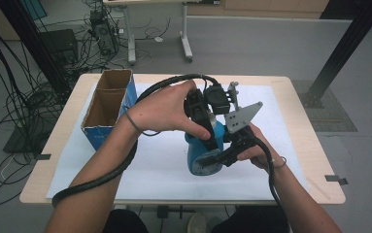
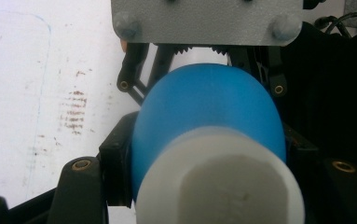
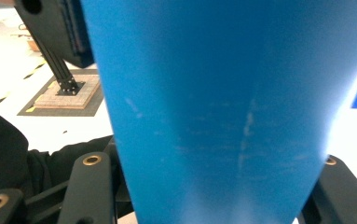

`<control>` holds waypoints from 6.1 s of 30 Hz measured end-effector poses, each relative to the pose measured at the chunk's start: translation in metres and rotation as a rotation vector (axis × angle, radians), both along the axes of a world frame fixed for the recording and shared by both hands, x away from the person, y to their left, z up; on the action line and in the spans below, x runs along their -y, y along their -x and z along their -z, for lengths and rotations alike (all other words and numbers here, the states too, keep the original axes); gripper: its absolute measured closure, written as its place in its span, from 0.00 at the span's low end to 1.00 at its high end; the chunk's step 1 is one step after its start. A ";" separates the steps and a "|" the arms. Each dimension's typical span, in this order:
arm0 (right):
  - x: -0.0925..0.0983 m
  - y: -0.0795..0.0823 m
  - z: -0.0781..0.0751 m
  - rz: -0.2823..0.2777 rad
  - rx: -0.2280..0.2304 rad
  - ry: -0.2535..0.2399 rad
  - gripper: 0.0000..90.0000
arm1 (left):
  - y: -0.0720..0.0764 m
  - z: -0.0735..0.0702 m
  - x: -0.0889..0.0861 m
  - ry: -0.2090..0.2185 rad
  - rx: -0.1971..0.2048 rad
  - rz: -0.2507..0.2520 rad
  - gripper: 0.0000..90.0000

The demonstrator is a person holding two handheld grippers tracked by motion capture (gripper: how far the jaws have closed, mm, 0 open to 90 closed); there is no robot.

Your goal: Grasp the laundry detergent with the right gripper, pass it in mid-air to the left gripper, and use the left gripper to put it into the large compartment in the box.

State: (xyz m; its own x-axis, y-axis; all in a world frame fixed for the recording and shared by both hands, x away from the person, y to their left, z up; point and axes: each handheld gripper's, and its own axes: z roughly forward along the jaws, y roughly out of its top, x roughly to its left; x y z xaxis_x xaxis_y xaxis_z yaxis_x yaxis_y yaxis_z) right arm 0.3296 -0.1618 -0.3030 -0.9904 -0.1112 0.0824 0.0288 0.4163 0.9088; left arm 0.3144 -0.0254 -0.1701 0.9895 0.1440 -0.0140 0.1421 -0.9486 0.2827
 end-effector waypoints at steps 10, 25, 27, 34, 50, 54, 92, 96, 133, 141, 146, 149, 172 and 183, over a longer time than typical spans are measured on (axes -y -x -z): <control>0.000 0.000 -0.001 0.000 -0.004 -0.003 0.48 | 0.000 0.000 -0.002 0.020 0.010 0.001 0.42; -0.002 -0.001 0.000 -0.002 -0.005 -0.004 0.48 | 0.000 0.001 -0.003 0.013 0.004 -0.001 0.42; -0.002 0.000 0.000 -0.001 -0.004 -0.005 0.48 | 0.000 0.000 -0.003 0.013 0.006 -0.003 0.42; -0.002 0.000 0.000 0.001 0.001 -0.006 0.48 | 0.000 0.000 -0.004 0.014 0.008 -0.002 0.42; -0.003 0.001 0.000 -0.002 0.007 -0.008 0.48 | 0.002 -0.001 -0.003 0.002 0.011 -0.004 0.42; -0.003 0.000 0.000 -0.001 0.008 -0.009 0.48 | 0.002 -0.001 -0.003 0.004 0.012 -0.005 0.42; -0.003 -0.002 0.004 0.021 0.031 -0.022 0.47 | 0.000 0.001 0.000 -0.024 0.039 0.005 0.42; -0.002 -0.002 0.005 0.022 0.032 -0.034 0.46 | 0.000 0.001 0.000 -0.017 0.036 -0.001 0.42; 0.018 -0.003 0.002 0.144 -0.046 0.093 0.05 | -0.006 -0.005 -0.023 0.000 0.045 -0.085 0.42; 0.029 -0.005 0.003 0.175 -0.059 0.152 0.05 | -0.009 -0.004 -0.029 -0.001 0.045 -0.134 0.42; 0.035 -0.006 0.003 0.190 -0.067 0.183 0.05 | -0.011 -0.004 -0.032 -0.007 0.053 -0.182 0.42; 0.040 -0.006 0.003 0.200 -0.066 0.200 0.05 | -0.013 -0.005 -0.035 -0.006 0.055 -0.209 0.42; 0.058 -0.006 0.015 0.278 -0.081 0.485 0.09 | -0.028 -0.010 -0.054 0.001 0.068 -0.424 0.42; 0.066 -0.012 0.023 0.315 -0.105 0.643 0.10 | -0.034 -0.012 -0.064 -0.005 0.069 -0.481 0.42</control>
State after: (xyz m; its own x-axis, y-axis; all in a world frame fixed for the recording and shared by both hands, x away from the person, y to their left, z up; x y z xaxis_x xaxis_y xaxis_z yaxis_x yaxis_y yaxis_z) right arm 0.3411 -0.2274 -0.3264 -0.9508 0.2804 0.1316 0.3088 0.8252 0.4729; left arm 0.3488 0.0389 -0.1581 0.8091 0.5854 0.0514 0.5461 -0.7813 0.3023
